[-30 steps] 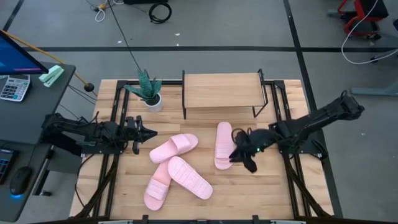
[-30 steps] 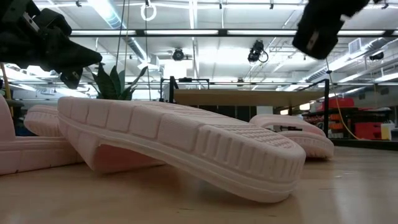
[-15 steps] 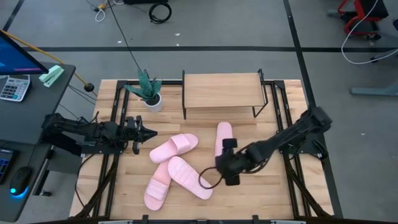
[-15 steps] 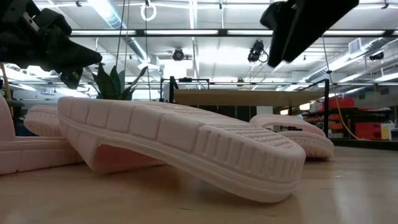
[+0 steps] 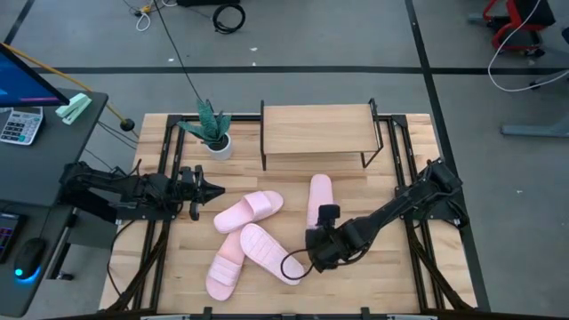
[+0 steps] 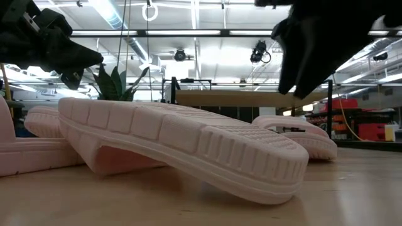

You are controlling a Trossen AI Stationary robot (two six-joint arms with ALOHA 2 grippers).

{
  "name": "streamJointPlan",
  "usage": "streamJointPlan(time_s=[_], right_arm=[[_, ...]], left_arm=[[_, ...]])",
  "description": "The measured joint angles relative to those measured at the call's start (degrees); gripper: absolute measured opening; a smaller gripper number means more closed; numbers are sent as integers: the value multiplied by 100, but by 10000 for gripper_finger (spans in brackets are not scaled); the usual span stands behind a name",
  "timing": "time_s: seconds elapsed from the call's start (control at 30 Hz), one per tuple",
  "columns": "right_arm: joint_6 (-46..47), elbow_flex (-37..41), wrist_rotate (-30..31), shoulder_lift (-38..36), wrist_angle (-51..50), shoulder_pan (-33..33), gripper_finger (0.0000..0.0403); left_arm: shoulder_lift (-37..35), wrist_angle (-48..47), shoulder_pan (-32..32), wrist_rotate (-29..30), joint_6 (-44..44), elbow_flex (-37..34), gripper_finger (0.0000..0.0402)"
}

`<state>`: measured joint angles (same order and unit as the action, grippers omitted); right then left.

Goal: Pick and place slides into the shelf
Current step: Put the pink slipper on the shelf

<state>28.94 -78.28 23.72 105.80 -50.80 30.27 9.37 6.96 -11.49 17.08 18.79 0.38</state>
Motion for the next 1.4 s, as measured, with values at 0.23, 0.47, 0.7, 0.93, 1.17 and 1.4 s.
streamJointPlan(time_s=[0.23,0.47,0.7,0.93,1.17,1.4], right_arm=[[106,-2,-144,-13,418,356,245],[407,9,-170,255,462,401,246],[554,11,-6,665,418,324,253],[449,13,348,1114,409,168,247],[558,-15,441,1418,427,126,235],[863,18,274,1179,63,-68,67]], left_arm=[[0,1,1,0,-2,0,32],[-2,2,0,0,0,0,30],[-1,2,0,1,3,0,40],[-2,4,1,0,6,-1,32],[-1,4,0,0,7,-1,25],[-2,3,0,0,4,-2,35]])
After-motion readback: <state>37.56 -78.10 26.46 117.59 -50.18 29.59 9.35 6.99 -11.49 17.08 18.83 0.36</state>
